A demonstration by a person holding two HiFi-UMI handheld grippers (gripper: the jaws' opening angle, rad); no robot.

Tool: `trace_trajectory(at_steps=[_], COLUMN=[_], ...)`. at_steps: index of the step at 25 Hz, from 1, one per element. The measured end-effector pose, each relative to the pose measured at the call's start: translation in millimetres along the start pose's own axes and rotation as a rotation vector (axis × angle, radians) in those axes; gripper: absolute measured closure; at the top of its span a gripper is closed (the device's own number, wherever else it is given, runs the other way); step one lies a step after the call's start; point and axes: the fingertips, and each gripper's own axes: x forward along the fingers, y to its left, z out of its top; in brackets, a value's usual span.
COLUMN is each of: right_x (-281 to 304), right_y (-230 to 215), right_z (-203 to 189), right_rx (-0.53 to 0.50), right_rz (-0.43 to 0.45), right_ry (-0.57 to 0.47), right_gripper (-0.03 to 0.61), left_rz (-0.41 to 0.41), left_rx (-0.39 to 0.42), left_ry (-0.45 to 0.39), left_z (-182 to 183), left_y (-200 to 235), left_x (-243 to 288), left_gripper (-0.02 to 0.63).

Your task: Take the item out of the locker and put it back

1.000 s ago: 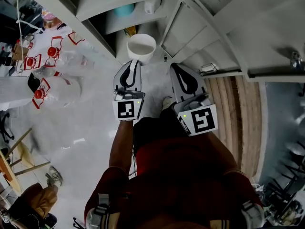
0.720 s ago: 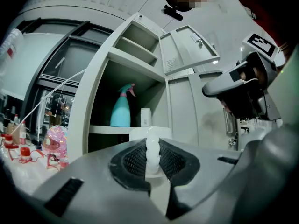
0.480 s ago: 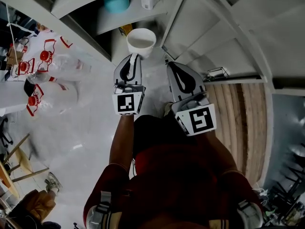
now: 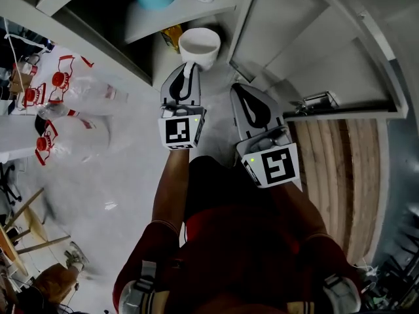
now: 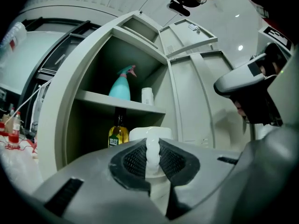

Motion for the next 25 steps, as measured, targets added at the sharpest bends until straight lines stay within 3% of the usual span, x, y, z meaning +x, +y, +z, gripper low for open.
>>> trace_trajectory(at_steps=[19, 25], right_x=[1.0, 6.4], right_y=[12.4, 14.4], right_z=[-61.1, -75.9], right_rx=[-0.049, -0.048], right_rz=[0.006, 0.008], right_ry=[-0.162, -0.202], right_gripper=[0.578, 0.578], left_rz=[0.042, 0.023], left_rx=[0.016, 0.011], left_ry=[-0.033, 0.043], left_z=[-48.5, -57.3], left_y=[7.3, 9.7], left_x=[15.3, 24.5], left_gripper=[0.565, 0.563])
